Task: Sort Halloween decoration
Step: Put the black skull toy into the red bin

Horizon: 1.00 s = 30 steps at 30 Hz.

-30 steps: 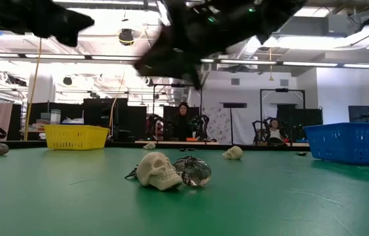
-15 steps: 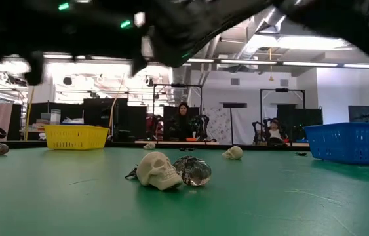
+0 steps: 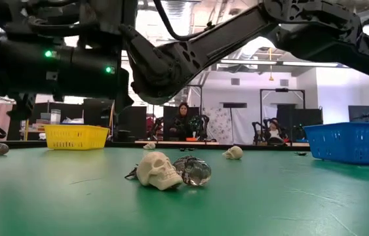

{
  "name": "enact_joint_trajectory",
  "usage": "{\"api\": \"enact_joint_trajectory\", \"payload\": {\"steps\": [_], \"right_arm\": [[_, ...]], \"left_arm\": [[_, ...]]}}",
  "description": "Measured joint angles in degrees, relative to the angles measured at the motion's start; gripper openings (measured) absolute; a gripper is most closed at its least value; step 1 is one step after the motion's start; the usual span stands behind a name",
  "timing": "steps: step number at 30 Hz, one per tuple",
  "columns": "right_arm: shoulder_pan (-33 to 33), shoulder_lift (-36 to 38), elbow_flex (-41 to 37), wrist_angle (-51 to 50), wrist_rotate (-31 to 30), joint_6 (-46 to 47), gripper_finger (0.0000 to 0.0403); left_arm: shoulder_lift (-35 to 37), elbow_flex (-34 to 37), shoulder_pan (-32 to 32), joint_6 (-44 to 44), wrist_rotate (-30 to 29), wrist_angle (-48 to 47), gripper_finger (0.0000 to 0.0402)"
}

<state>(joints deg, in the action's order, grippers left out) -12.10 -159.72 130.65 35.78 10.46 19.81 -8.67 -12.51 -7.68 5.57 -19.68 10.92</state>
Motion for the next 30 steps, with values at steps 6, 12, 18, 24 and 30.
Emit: {"api": "enact_joint_trajectory", "payload": {"steps": [6,12,18,24,30], "right_arm": [[-0.78,0.02,1.07,-4.26,-2.17,-5.39,0.0123],[-1.89,0.02,1.10,-5.61,-7.31,-13.79,0.0123],[-2.69,-4.56,4.52,-0.23,-7.56,-16.91,0.0123],[-2.39,-6.62,4.36,3.36,-7.40,-17.50,0.0124],[-2.05,-6.62,4.30,2.55,-7.39,-17.46,0.0130]], "left_arm": [[-0.02,0.00,0.00,0.79,-0.07,-0.43,0.0047],[-0.07,0.00,0.00,-1.12,-0.10,-1.51,0.0047],[-0.29,0.00,0.00,-4.36,-0.13,-1.23,0.0047],[-0.72,0.00,0.00,-7.35,-0.15,-1.11,0.0047],[-0.72,0.00,0.00,-9.37,-0.16,-1.13,0.0047]]}}
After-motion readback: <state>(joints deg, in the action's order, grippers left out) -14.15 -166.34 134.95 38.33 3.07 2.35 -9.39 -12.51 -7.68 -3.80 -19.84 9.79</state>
